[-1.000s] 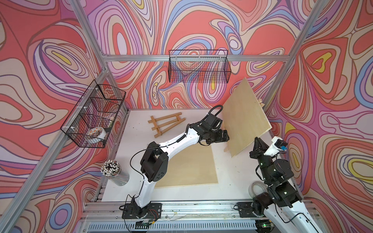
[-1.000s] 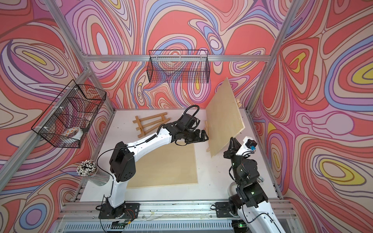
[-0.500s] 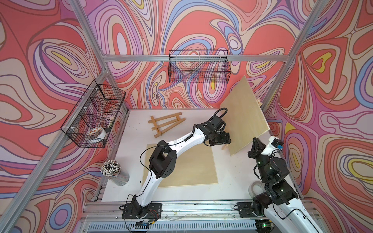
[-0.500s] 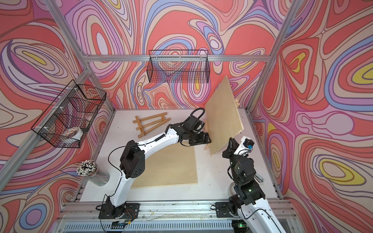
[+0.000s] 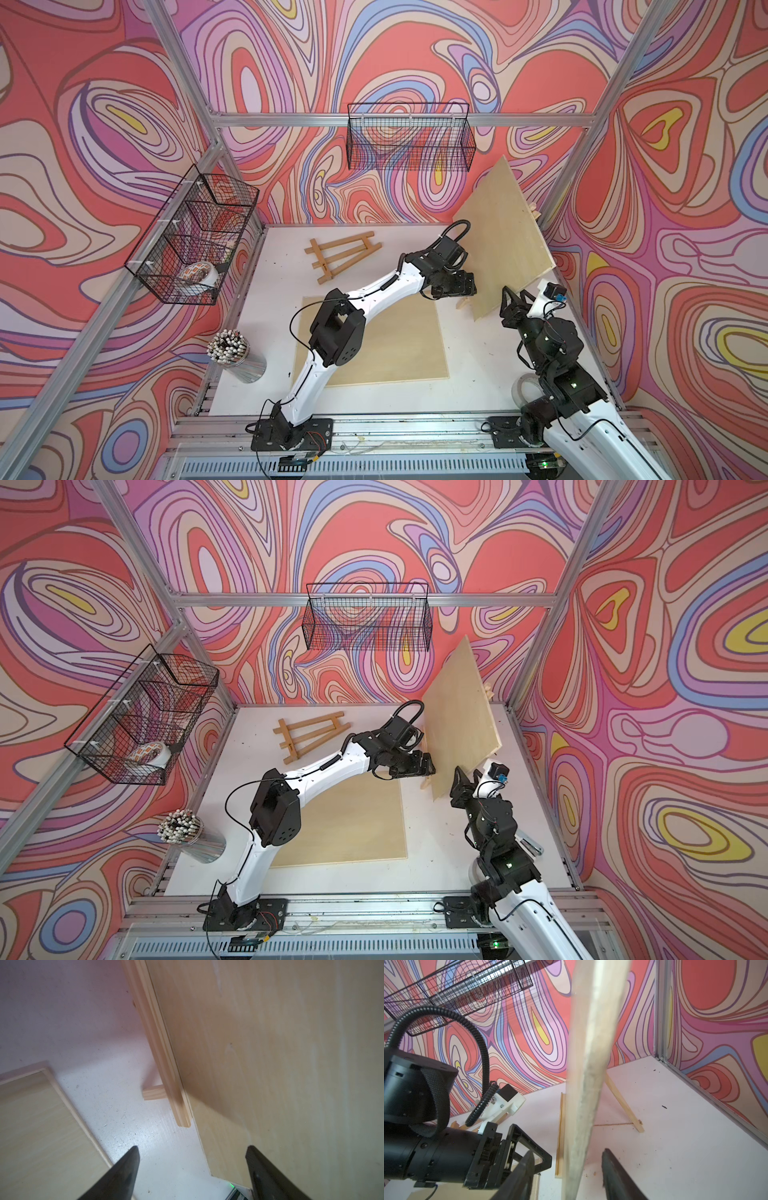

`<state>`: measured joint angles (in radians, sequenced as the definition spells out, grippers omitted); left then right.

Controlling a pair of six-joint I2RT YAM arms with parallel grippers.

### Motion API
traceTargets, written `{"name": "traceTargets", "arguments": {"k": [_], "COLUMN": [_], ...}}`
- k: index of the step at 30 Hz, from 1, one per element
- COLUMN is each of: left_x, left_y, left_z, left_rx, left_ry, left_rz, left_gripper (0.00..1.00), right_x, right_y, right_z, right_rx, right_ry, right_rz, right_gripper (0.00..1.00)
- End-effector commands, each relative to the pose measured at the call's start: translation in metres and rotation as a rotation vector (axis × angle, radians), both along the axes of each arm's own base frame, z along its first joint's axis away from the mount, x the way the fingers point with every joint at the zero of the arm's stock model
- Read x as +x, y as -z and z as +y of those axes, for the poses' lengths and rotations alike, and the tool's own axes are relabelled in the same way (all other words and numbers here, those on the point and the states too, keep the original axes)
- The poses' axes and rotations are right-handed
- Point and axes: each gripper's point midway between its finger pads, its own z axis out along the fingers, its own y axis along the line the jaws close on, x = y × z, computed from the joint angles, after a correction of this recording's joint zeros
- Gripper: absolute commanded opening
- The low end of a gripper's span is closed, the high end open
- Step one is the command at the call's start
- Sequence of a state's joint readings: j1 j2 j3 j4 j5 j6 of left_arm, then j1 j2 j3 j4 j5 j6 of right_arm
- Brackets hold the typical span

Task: Disassemble the easel
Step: Pick up the drawing board from the easel.

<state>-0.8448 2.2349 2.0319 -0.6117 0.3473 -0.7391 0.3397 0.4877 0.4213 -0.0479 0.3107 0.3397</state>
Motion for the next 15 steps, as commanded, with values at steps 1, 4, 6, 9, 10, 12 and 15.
{"name": "traceTargets", "arguments": {"k": [1,4,6,9,10,12,15], "left_x": [-0.001,0.0,0.001,0.003,0.004,0.004,0.005], "left_y": [0.005,0.003,0.003,0.003,0.003,0.004,0.006], "left_z": [0.002,0.002,0.003,0.004,0.004,0.003,0.001], "left_rx": [0.044,0.056,0.069,0.08,0.082,0.084,0.086], "left_ry": [0.022,0.041,0.052,0.063,0.065,0.07,0.081], "left_rz": [-0.009,-0.031,-0.044,-0.064,-0.068,-0.07,-0.065], "left_gripper": [0.83,0.83,0.83,0.83,0.84,0.84,0.84], "right_x": [0.001,0.006,0.011,0.017,0.018,0.021,0.028], "right_y": [-0.001,0.0,0.002,0.004,0.005,0.006,0.012], "right_z": [0.01,0.018,0.023,0.029,0.028,0.029,0.025], "right_rx": [0.004,-0.004,-0.009,-0.008,-0.008,0.003,0.036], "right_ry": [-0.051,-0.089,-0.113,-0.14,-0.141,-0.154,-0.173], "right_rz": [0.011,0.032,0.058,0.082,0.09,0.103,0.136], "right_gripper": [0.57,0.59,0.6,0.61,0.61,0.61,0.62]}}
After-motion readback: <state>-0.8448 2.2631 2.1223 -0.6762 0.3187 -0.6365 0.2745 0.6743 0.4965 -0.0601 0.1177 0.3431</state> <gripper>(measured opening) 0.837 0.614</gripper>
